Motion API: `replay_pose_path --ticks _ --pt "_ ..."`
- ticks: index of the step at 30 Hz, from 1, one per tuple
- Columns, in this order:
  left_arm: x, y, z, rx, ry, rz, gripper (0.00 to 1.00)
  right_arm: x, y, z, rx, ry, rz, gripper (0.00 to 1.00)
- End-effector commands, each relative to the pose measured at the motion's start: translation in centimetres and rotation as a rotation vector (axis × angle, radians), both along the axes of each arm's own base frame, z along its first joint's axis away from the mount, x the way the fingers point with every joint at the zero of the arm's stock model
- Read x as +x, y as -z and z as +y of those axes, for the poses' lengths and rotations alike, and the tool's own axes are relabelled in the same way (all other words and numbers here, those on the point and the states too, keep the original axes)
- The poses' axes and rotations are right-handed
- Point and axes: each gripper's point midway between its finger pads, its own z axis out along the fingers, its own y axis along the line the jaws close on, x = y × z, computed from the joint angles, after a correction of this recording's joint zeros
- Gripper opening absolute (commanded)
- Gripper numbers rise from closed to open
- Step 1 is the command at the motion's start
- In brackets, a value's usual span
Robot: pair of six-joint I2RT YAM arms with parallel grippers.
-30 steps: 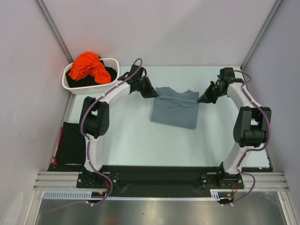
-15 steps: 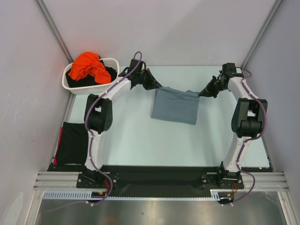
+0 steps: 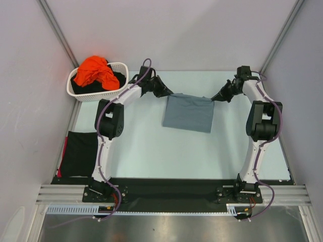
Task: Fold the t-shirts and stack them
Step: Fold the tshirt
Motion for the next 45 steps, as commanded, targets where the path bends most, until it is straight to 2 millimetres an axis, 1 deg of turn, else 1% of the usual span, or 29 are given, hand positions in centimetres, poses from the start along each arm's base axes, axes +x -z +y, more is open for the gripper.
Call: replay_pose_path --ticks 1,3,7,16,19,21,23,24,25,26,27,28,29,30,31,32,33,34,35,36,37,38,39,40,41,42,43,44,45 --pt "2.5 -3.4 0.0 -0.072 -0.013 -0.106 0.03 1.8 -1.6 -0.8 -0.006 0.025 -0.051 0.00" --pt "2.7 -2.6 0.1 -0.091 -0.021 -0.082 0.04 2.0 -1.3 -1.0 -0.002 0.025 -0.052 0.00" --pt "3.6 -2.3 -0.1 -0.117 -0.028 -0.079 0.04 2.5 -0.2 -1.1 0.006 0.026 -0.032 0.00" --pt "4.3 -1.6 -0.2 -0.122 -0.035 -0.080 0.06 3.7 0.0 -1.4 -0.003 0.019 -0.040 0.00" --pt "4.5 -1.3 0.1 -0.109 -0.040 -0.084 0.07 4.2 0.2 -1.6 -0.001 0.025 -0.039 0.03" --pt "4.6 -0.9 0.3 -0.099 -0.045 -0.082 0.14 4.4 0.8 -1.7 0.000 0.034 -0.026 0.04" --pt "5.2 -0.8 0.9 -0.047 -0.052 -0.118 0.30 4.8 0.7 -2.0 -0.013 0.052 -0.024 0.05" --pt "5.5 -0.8 1.4 -0.008 -0.057 -0.142 0.37 5.1 0.5 -2.2 -0.023 0.059 -0.031 0.09" --pt "5.9 -1.1 1.8 0.035 -0.063 -0.177 0.44 6.0 0.0 -2.5 -0.033 0.062 -0.070 0.14" --pt "6.2 -2.1 2.2 0.079 -0.060 -0.195 0.46 6.5 -0.2 -3.0 -0.051 0.066 -0.088 0.30" --pt "6.7 -2.5 2.7 0.127 -0.042 -0.239 0.46 7.1 -0.7 -3.6 -0.075 0.073 -0.105 0.37" --pt "7.2 -2.8 3.4 0.167 -0.059 -0.258 0.47 6.9 0.2 -4.7 -0.093 0.087 -0.065 0.43" --pt "7.3 -4.4 3.9 0.193 -0.065 -0.279 0.47 8.2 -2.0 -5.6 -0.121 0.083 -0.128 0.55" --pt "7.4 -4.9 4.5 0.235 -0.060 -0.312 0.47 8.3 -2.5 -6.2 -0.132 0.082 -0.134 0.57" --pt "7.3 -7.6 5.2 0.268 -0.089 -0.363 0.48 7.7 -2.0 -7.4 -0.147 0.087 -0.091 0.61" --pt "6.9 -7.6 5.7 0.301 -0.091 -0.362 0.50 7.9 -3.0 -8.5 -0.205 0.073 -0.126 0.66" --pt "6.6 -8.2 5.8 0.320 -0.076 -0.390 0.52 7.4 -3.1 -9.0 -0.226 0.067 -0.119 0.66" --pt "6.0 -8.7 5.2 0.300 -0.038 -0.400 0.56 7.0 -2.8 -9.3 -0.244 0.052 -0.119 0.66" --pt "5.6 -8.7 4.8 0.284 -0.012 -0.411 0.57 6.5 -4.5 -9.3 -0.258 0.046 -0.154 0.66" --pt "5.2 -8.6 4.4 0.275 0.015 -0.415 0.58 4.6 -1.9 -8.8 -0.238 0.025 -0.086 0.66" --pt "4.5 -8.4 3.5 0.251 0.058 -0.414 0.61 5.1 -2.4 -7.9 -0.202 0.006 -0.153 0.65" --pt "4.0 -7.5 3.2 0.250 0.091 -0.416 0.61 4.6 -4.5 -7.4 -0.193 0.003 -0.210 0.65" --pt "3.6 -7.1 2.9 0.243 0.116 -0.413 0.62 2.9 -2.1 -6.7 -0.165 -0.007 -0.156 0.65" --pt "2.8 -5.9 2.4 0.241 0.148 -0.394 0.62 3.4 -3.3 -6.0 -0.146 -0.021 -0.230 0.65" --pt "2.2 -5.6 2.1 0.235 0.190 -0.399 0.61 2.9 -4.5 -5.4 -0.135 -0.031 -0.266 0.64" --pt "1.7 -5.2 1.9 0.237 0.209 -0.397 0.60 2.1 -3.7 -4.8 -0.118 -0.042 -0.258 0.63" --pt "1.1 -4.9 1.4 0.236 0.234 -0.400 0.61 2.2 -4.4 -4.0 -0.088 -0.063 -0.298 0.61" --pt "0.4 -3.9 1.2 0.235 0.261 -0.395 0.61 2.0 -4.5 -3.4 -0.065 -0.076 -0.311 0.61" --pt "0.0 -4.0 1.0 0.232 0.271 -0.397 0.62 1.7 -5.2 -2.9 -0.046 -0.086 -0.337 0.61"
